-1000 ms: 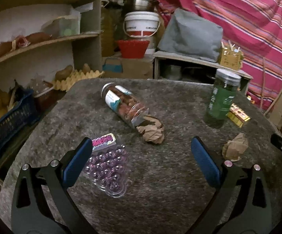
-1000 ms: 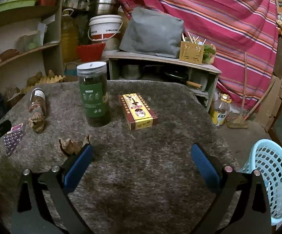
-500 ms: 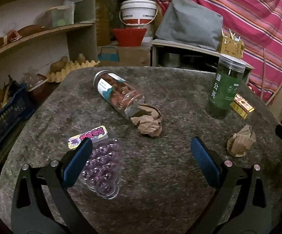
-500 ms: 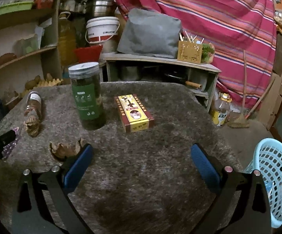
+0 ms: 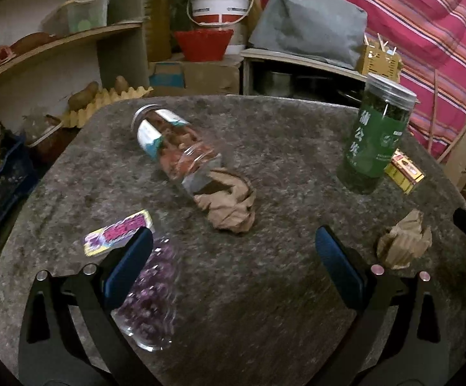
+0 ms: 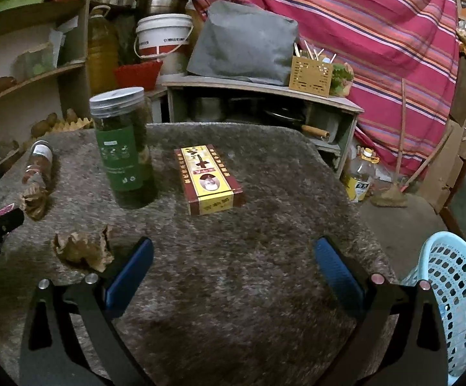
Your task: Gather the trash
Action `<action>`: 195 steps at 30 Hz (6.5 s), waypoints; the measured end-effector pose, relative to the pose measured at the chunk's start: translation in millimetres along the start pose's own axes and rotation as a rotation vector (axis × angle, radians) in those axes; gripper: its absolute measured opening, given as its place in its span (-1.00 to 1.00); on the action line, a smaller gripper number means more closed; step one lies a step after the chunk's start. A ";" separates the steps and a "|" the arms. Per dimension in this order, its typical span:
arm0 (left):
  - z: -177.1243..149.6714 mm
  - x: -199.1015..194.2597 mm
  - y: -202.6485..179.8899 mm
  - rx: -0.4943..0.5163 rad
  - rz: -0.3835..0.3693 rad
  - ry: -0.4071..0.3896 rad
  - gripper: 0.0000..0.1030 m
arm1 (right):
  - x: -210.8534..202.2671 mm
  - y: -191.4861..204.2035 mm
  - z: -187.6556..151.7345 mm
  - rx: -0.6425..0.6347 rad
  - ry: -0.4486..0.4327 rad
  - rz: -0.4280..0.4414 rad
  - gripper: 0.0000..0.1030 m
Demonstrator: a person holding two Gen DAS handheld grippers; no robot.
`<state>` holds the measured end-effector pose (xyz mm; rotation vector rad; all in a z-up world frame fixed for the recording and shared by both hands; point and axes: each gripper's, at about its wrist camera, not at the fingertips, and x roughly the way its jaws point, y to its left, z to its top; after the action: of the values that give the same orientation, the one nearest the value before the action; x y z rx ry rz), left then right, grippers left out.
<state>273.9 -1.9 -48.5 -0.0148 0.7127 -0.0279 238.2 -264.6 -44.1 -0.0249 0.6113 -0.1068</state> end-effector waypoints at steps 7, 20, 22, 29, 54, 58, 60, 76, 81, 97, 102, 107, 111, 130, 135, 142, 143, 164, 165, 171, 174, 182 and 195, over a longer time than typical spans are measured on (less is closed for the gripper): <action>12.9 19.9 9.4 -0.052 0.017 0.021 0.89 | 6.1 0.1 4.2 -0.003 0.007 -0.021 0.91; 20.2 59.4 14.3 -0.064 -0.036 0.144 -0.11 | 10.4 13.0 2.7 -0.058 0.023 -0.004 0.91; 18.3 54.7 12.6 -0.050 -0.043 0.134 -0.11 | 6.5 17.6 1.4 -0.077 0.011 -0.005 0.91; 2.7 16.4 7.9 0.025 -0.045 0.084 -0.12 | -9.9 35.2 -2.4 -0.094 0.017 0.062 0.91; -38.3 -44.2 83.3 -0.036 -0.059 0.030 -0.12 | 11.7 118.6 -6.4 -0.141 0.144 0.116 0.91; -38.0 -43.5 85.9 -0.030 -0.052 0.030 -0.12 | 14.6 130.5 -3.9 -0.185 0.131 0.079 0.85; -38.4 -44.0 86.7 -0.028 -0.049 0.028 -0.12 | 14.9 130.8 -3.1 -0.184 0.131 0.081 0.59; -33.5 -50.7 69.8 -0.028 -0.068 0.012 -0.12 | -4.8 113.0 -8.3 -0.190 0.121 0.129 -0.01; -30.2 -55.1 58.2 -0.019 -0.081 0.000 -0.12 | -12.1 93.8 -8.4 -0.170 0.114 0.120 -0.01; -23.5 -51.3 -3.3 0.048 -0.123 -0.003 -0.12 | -38.3 7.9 -5.2 -0.086 0.080 0.067 -0.01; -20.0 -49.2 -28.1 0.067 -0.147 0.001 -0.12 | -47.5 -23.3 -5.3 -0.049 0.067 0.043 -0.01; -16.5 -50.7 -57.5 0.099 -0.164 -0.012 -0.12 | -55.8 -50.2 -7.1 -0.014 0.051 0.024 -0.01; -16.9 -51.7 -78.6 0.127 -0.170 -0.020 -0.12 | -64.0 -70.5 -10.5 0.004 0.038 0.008 -0.01; -11.6 -101.4 -245.0 0.319 -0.351 -0.171 -0.12 | -113.2 -229.6 -42.8 0.188 -0.020 -0.215 -0.01; -24.0 -101.3 -304.1 0.355 -0.448 -0.161 -0.12 | -117.4 -269.5 -57.9 0.244 0.000 -0.241 -0.01; -44.7 -100.9 -368.9 0.404 -0.547 -0.139 -0.12 | -122.7 -315.2 -78.8 0.322 0.018 -0.268 -0.01; -46.6 -100.8 -377.9 0.415 -0.556 -0.137 -0.12 | -123.8 -319.8 -81.5 0.332 0.021 -0.274 -0.01; -45.1 -103.3 -376.5 0.348 -0.481 -0.172 0.87 | -119.9 -334.6 -94.4 0.378 0.038 -0.278 0.00; -45.6 -105.3 -368.4 0.342 -0.467 -0.180 0.88 | -118.1 -332.0 -93.1 0.373 0.039 -0.276 0.00; -43.8 -122.5 -326.2 0.318 -0.414 -0.231 0.89 | -103.5 -311.4 -81.4 0.340 0.047 -0.263 0.00; -41.6 -129.3 -309.9 0.308 -0.399 -0.242 0.89 | -95.9 -303.0 -74.9 0.327 0.048 -0.276 0.08; -41.0 -153.2 -243.4 0.286 -0.333 -0.269 0.90 | -81.6 -283.3 -68.0 0.333 0.051 -0.270 0.73; -65.8 -177.6 -108.2 0.140 -0.147 -0.292 0.90 | -129.8 -173.2 -49.9 0.190 -0.086 -0.188 0.91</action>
<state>94.4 -104.9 20.3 0.0620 0.4154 -0.2121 87.9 -422.4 -1.3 0.0970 0.5096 -0.3443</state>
